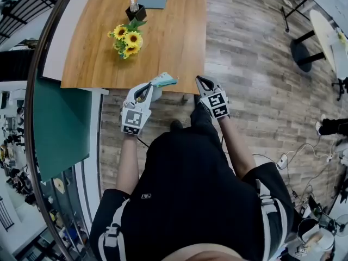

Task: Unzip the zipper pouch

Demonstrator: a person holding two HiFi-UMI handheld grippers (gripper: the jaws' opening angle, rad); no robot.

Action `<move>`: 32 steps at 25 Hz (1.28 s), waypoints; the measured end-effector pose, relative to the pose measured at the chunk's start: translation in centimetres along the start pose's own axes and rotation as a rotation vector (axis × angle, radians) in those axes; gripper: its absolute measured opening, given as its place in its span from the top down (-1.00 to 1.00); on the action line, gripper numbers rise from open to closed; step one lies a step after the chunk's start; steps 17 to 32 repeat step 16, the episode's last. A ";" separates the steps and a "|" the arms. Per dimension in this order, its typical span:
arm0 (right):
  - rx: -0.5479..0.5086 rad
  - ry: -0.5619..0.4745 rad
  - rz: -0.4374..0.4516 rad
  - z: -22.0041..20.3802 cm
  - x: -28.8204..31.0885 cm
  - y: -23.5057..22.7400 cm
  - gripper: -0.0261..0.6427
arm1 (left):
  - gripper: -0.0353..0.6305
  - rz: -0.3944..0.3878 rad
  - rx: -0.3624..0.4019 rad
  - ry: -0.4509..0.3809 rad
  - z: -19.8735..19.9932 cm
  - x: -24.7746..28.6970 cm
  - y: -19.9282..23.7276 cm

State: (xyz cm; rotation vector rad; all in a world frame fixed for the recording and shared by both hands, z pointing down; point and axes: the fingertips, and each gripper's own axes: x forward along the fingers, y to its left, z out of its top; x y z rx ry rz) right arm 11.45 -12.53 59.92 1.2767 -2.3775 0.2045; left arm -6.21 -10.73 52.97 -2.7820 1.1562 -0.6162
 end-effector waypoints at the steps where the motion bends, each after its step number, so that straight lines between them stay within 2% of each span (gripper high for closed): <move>1: 0.001 -0.001 -0.003 0.0 -0.1 -0.1 0.92 | 0.88 0.000 0.002 -0.001 0.1 0.0 0.0; 16: 0.009 0.008 -0.038 -0.9 -1.1 -0.8 0.92 | 0.88 -0.011 0.007 -0.010 0.6 0.6 -0.6; 32: 0.009 0.008 -0.038 -0.9 -1.1 -0.8 0.92 | 0.88 -0.011 0.007 -0.010 0.6 0.6 -0.6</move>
